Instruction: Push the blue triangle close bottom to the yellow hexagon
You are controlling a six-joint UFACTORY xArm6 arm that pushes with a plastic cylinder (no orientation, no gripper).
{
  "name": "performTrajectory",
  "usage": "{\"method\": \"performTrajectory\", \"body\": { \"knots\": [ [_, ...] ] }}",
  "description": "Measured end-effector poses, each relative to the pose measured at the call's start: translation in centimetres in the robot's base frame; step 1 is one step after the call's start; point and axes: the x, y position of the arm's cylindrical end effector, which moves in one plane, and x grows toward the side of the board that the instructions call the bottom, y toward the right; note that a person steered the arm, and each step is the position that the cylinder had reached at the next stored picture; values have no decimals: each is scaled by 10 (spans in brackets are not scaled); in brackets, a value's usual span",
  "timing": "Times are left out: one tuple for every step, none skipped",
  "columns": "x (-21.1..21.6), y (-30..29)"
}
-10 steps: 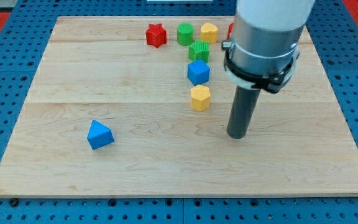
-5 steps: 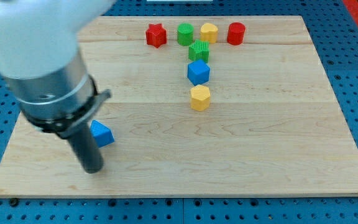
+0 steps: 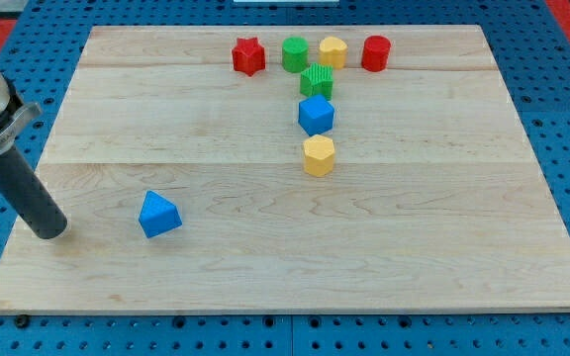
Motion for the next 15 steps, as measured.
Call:
{"method": "performTrajectory", "body": {
  "knots": [
    [0, 0],
    [0, 0],
    [0, 1],
    [-2, 10],
    [-5, 46],
    [-15, 79],
    [-19, 113],
    [-21, 144],
    [-21, 168],
    [-21, 184],
    [-3, 185],
    [15, 186],
    [9, 201],
    [-11, 212],
    [-32, 218]
  ]
}}
